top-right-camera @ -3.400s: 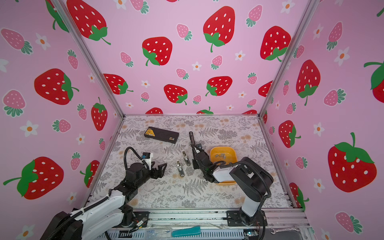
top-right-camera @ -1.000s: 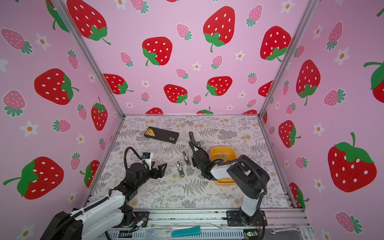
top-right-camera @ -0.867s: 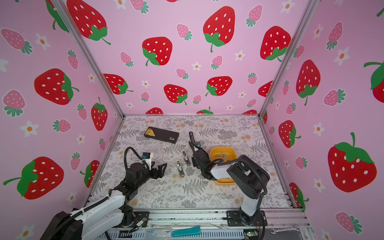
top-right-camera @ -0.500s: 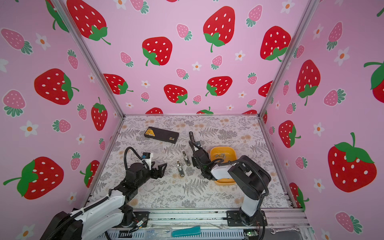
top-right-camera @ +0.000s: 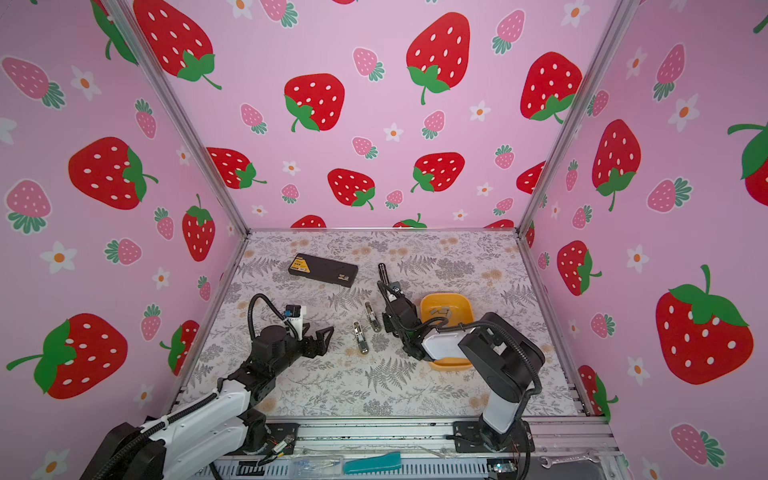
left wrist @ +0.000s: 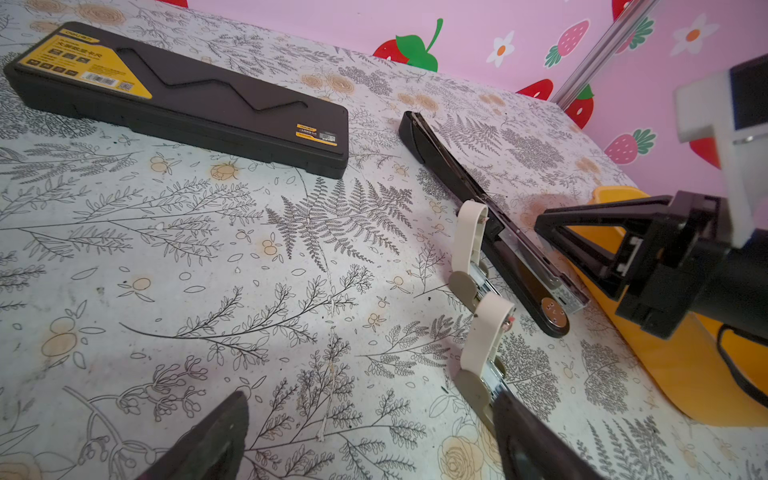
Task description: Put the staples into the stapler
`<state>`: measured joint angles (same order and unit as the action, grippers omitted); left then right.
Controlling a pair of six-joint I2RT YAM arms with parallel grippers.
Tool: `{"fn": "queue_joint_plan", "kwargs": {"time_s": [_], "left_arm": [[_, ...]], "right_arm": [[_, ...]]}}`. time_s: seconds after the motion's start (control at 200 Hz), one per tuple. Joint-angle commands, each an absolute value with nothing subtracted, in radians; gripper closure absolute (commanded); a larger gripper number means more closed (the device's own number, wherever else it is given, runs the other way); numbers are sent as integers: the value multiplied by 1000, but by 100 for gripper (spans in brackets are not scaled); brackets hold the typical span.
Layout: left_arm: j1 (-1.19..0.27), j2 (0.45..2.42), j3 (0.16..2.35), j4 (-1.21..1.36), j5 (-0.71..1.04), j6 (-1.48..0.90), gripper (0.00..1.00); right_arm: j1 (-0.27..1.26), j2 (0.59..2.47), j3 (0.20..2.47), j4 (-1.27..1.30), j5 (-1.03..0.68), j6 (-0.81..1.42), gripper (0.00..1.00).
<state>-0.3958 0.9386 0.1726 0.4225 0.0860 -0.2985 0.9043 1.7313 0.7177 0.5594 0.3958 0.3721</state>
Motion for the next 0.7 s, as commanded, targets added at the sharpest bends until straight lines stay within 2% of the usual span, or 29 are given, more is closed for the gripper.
{"fn": "queue_joint_plan", "kwargs": {"time_s": [0.0, 0.695], "left_arm": [[-399, 939, 209, 436, 74, -291, 7], [-397, 940, 211, 436, 74, -291, 7]], "right_arm": [[909, 1756, 744, 560, 406, 376, 97], [910, 1776, 746, 561, 413, 380, 98]]}}
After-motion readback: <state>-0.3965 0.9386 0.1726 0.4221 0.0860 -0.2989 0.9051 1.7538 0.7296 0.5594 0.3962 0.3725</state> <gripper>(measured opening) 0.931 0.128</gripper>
